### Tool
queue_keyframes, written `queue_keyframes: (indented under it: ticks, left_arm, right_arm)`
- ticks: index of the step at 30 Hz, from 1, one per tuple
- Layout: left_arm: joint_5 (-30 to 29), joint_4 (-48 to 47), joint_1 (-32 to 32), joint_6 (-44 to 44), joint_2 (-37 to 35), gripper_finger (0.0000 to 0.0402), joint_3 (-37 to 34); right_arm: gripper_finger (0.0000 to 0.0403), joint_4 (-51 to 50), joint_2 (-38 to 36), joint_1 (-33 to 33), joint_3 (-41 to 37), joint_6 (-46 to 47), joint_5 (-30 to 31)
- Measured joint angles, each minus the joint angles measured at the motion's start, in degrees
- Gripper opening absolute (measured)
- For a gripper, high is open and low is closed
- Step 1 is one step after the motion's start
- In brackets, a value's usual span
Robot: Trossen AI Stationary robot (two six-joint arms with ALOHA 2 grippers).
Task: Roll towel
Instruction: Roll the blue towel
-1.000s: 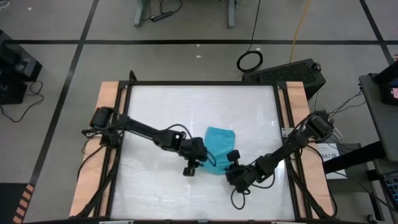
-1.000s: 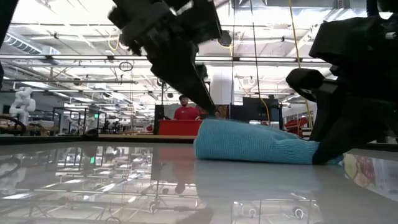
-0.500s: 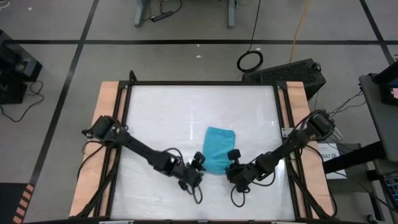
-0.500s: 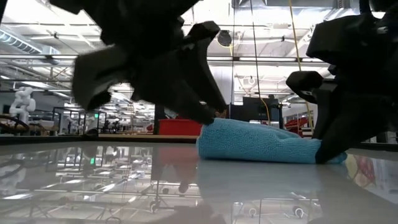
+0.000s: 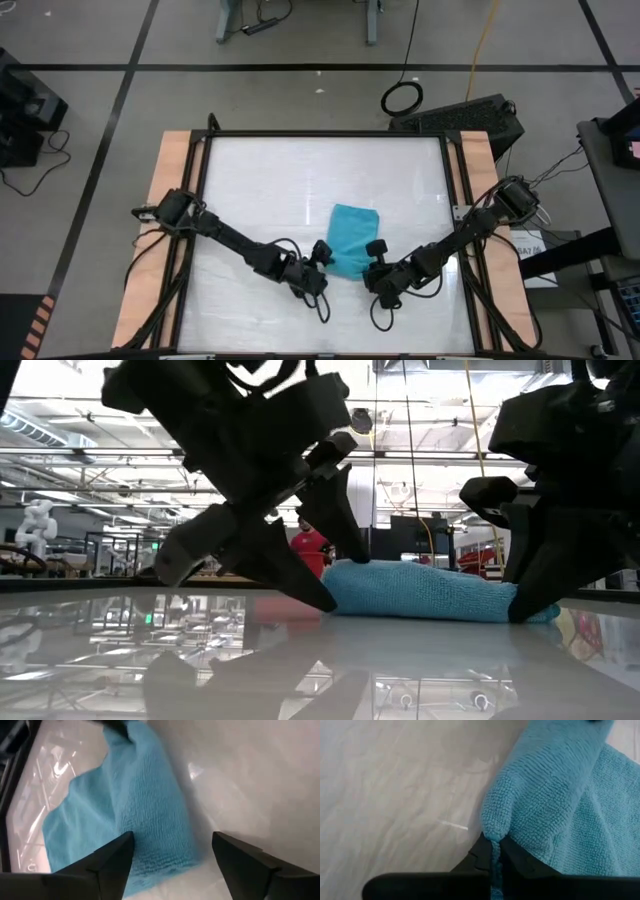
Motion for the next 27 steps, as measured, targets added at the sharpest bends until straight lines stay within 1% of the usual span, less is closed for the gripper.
queue_keyframes:
  ticks: [4, 7, 9, 11, 13, 17, 18, 20, 22, 27]
  left_arm:
    - [0.70, -0.39, 1.54, -0.39, 0.00, 0.0264, -0.21]
    - [3.41, -0.70, 2.87, -1.65, 0.00, 0.0238, -0.27]
    - [6.51, -0.62, 3.65, -1.99, 0.00, 0.0208, -0.26]
    - [7.93, -0.35, 4.09, -2.03, 0.46, 0.0169, -0.26]
    - [8.34, -0.74, 4.24, -2.03, 0.63, 0.0126, -0.26]
    - [11.50, -0.90, 4.54, -2.05, 0.79, 0.0038, -0.26]
    - [12.24, -0.82, 4.74, -2.29, 0.79, 0.0021, -0.26]
    - [14.40, -0.71, 5.36, -4.94, 0.79, 0.0013, -0.24]
    - [18.95, -0.71, 6.66, -9.31, 0.70, 0.0014, -0.19]
    - [37.44, -0.36, 11.33, -22.32, 0.44, 0.0014, 0.39]
  right_arm:
    - [0.0004, 0.02, 0.00, 0.02, 0.00, 0.03, -0.07]
    - [0.0004, 0.04, -0.02, 0.02, 0.02, 0.06, -0.11]
    - [0.0004, 0.04, -0.04, -0.15, 0.02, 0.07, -0.25]
    - [0.0004, 0.04, -0.07, -0.15, 0.02, 0.21, -0.33]
    - [0.0004, 0.00, -0.07, -0.17, 0.02, 0.82, -0.33]
    - [0.0004, -0.27, -0.37, -0.17, 0.04, 2.01, -0.33]
    - [0.0004, -0.54, -0.65, -0.17, 0.04, 2.63, -0.51]
    - [0.0004, -1.12, -1.71, -0.15, 0.00, 4.41, -0.87]
    - [0.0004, -2.34, -3.58, -0.17, 0.00, 7.61, -1.62]
    - [0.0004, -4.63, -8.79, -0.25, 0.00, 18.43, -4.87]
